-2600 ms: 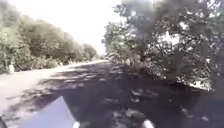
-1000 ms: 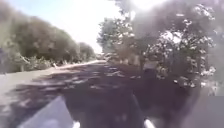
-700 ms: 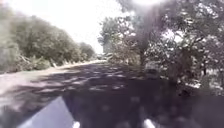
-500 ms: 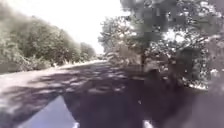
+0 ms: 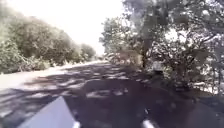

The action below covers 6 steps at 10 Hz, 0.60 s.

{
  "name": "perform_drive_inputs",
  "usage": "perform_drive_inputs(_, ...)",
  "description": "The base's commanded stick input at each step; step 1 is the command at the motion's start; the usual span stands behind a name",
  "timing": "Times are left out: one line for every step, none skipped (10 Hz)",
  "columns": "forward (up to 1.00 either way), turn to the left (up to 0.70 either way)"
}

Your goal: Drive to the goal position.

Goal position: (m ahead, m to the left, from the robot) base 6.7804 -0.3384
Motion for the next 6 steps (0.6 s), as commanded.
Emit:
perform_drive_inputs(0.5,0.0)
perform_drive_inputs(0.5,0.0)
perform_drive_inputs(0.5,0.0)
perform_drive_inputs(0.5,0.0)
perform_drive_inputs(0.5,0.0)
perform_drive_inputs(0.5,0.0)
